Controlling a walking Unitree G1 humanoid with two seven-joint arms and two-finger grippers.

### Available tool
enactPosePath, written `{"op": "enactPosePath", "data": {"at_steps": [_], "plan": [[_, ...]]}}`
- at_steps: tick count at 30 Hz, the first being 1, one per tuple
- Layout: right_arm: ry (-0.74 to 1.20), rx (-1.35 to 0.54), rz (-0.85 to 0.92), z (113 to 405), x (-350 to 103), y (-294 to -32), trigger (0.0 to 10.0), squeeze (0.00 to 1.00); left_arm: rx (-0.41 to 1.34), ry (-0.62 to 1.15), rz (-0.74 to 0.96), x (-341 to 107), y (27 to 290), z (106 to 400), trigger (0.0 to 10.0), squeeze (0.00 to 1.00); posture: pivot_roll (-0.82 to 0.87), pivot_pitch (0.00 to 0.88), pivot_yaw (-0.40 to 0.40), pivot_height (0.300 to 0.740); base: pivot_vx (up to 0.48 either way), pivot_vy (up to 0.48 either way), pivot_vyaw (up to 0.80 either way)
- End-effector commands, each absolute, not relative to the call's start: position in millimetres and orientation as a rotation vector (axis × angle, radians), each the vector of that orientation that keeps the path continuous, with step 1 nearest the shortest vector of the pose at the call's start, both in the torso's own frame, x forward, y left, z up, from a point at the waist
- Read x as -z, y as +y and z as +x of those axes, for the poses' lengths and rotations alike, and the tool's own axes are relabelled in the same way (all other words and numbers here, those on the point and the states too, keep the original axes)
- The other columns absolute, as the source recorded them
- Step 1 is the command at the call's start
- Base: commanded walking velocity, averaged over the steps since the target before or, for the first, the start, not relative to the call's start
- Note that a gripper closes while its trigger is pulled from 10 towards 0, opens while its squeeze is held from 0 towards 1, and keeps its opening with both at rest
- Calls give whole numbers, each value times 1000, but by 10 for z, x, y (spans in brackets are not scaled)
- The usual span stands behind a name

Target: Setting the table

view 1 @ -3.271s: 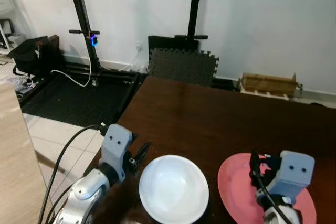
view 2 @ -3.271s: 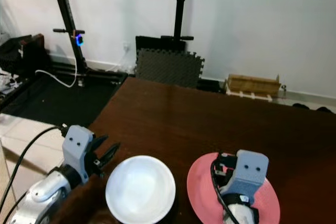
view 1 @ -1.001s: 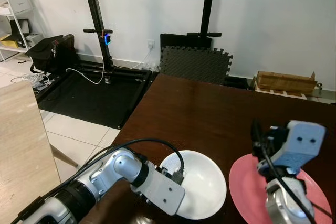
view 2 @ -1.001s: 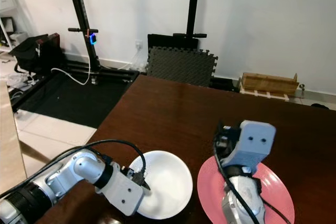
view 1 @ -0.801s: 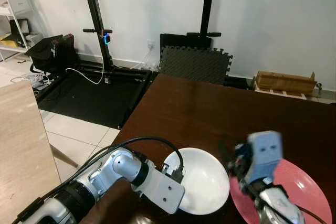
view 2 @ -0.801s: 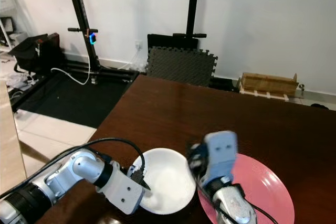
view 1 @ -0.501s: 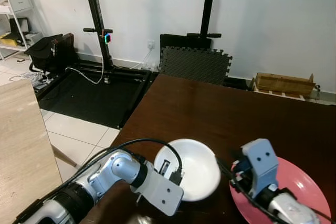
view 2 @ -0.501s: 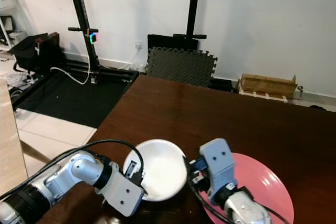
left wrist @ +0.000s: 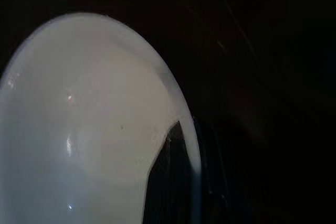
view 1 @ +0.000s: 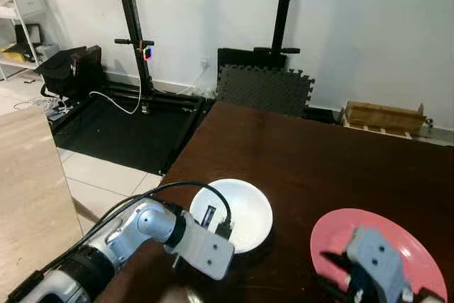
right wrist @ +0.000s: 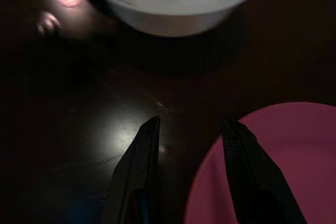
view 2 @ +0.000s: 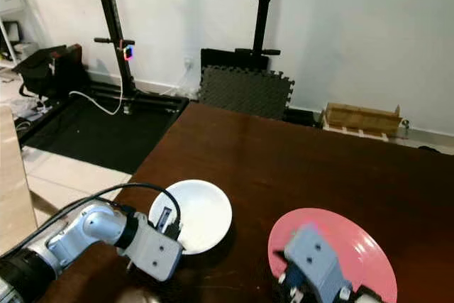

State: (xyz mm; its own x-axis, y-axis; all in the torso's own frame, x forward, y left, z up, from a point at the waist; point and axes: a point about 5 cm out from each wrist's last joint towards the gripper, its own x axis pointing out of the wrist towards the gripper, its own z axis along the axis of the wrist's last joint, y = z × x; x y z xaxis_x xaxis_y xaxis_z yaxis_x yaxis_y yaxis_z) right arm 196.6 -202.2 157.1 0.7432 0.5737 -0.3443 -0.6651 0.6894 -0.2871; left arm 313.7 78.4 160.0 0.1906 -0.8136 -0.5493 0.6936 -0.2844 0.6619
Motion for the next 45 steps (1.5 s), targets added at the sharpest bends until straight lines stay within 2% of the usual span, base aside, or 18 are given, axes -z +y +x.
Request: {"op": "enactPosePath", "data": {"at_steps": [1,2,3,4,6,8,12,13,14,15,16,19,25,29,36,45], "plan": [[211,-696,-387,1967,-1571,-1952,10000,0,1417,-170,1057,-1689,800,3154,10000,0,-47,33,59,740,0,0,0],[194,-673,-381,1989,-1579,-1941,10000,0,1392,-182,1025,-1726,801,3164,10000,0,-49,33,60,740,0,0,0],[114,-607,-337,2050,-1644,-1892,10000,0,1329,-208,914,-1823,820,3175,10000,0,-53,35,64,740,0,0,0],[114,-607,-337,2050,-1644,-1892,10000,0,1329,-208,914,-1823,820,3175,10000,0,-53,35,64,740,0,0,0],[-28,-434,-187,2165,-1771,-1820,10000,0,1161,-254,670,-2013,913,3198,10000,0,-50,41,62,740,0,0,0],[-52,-412,-164,2173,-1794,-1803,10000,0,1123,-259,627,-2046,945,3200,10000,0,-50,41,62,740,0,0,0],[-137,-304,-99,2235,-1890,-1709,10000,0,894,-265,432,-2173,1186,3219,10000,0,-36,46,59,740,0,0,0],[-137,-304,-99,2235,-1890,-1709,10000,0,894,-265,432,-2173,1186,3219,10000,0,-36,46,59,740,0,0,0],[-171,-270,-76,2270,-1939,-1685,10000,0,821,-256,346,-2213,1267,3227,10000,0,-29,48,54,740,0,0,0],[-224,-230,-30,2331,-2030,-1626,10000,0,687,-250,192,-2287,1416,3226,10000,0,-23,48,51,740,0,0,0],[-224,-230,-30,2331,-2030,-1626,10000,0,687,-250,192,-2287,1416,3226,10000,0,-23,48,51,740,0,0,0],[-280,-228,36,2397,-2149,-1512,10000,0,565,-229,43,-2308,1513,3141,10000,0,-2,50,43,740,0,0,0],[-317,-210,95,2485,-2218,-1422,10000,0,490,-223,103,-2253,1491,2979,10000,0,13,52,32,740,0,0,0],[-324,-193,119,2531,-2225,-1383,10000,0,500,-230,168,-2273,1437,2951,10000,0,19,52,28,740,0,0,0],[-316,-145,126,2560,-2198,-1416,10000,0,496,-217,115,-2312,1331,2928,10000,0,13,51,36,740,0,0,0],[-296,-114,124,2543,-2129,-1430,10000,0,490,-206,125,-2295,1297,2923,10000,0,-1,58,51,740,-66,61,0]]}}
